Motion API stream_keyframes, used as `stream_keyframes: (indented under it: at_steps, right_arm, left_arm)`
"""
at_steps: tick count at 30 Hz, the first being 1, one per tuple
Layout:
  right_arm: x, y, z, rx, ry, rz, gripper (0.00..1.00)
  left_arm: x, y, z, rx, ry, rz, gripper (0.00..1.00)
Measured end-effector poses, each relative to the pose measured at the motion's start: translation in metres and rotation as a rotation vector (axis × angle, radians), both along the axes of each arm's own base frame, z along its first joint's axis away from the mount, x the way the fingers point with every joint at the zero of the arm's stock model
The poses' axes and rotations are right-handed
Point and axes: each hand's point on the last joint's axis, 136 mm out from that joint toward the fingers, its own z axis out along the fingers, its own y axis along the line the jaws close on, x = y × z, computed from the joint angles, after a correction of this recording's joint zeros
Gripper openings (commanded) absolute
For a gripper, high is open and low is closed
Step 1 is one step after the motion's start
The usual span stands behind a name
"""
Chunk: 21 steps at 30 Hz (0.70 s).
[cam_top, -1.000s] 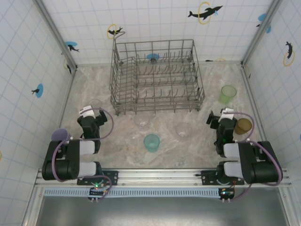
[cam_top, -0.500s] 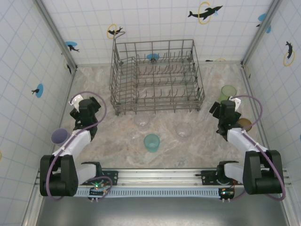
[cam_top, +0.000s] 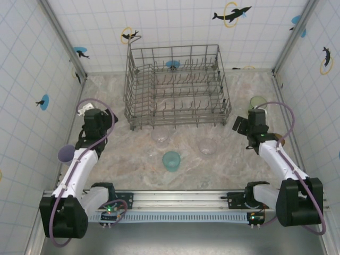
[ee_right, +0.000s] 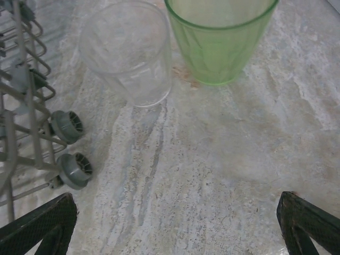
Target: Load the cups into the dish rack
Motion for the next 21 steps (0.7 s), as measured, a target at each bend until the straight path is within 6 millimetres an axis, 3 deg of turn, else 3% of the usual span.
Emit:
stream_keyframes:
  at_steps: [5,12,21]
  right_arm:
    - [0.002,0.012,0.013,0.014,0.011,0.054,1.0]
    - [-0.012,0.028,0.003,0.029,0.083,0.119,1.0]
    - [-0.015,0.031,0.002,0.035,0.098,0.13,1.0]
  left_arm:
    - [-0.009,-0.021,0.005,-0.055,0.033,-0.105,0.98]
    - [-0.028,-0.041,0.003,-0.134,0.072,-0.197,0.97]
    - [-0.051,-0.091,0.011,-0.248,0.125,-0.379,0.98]
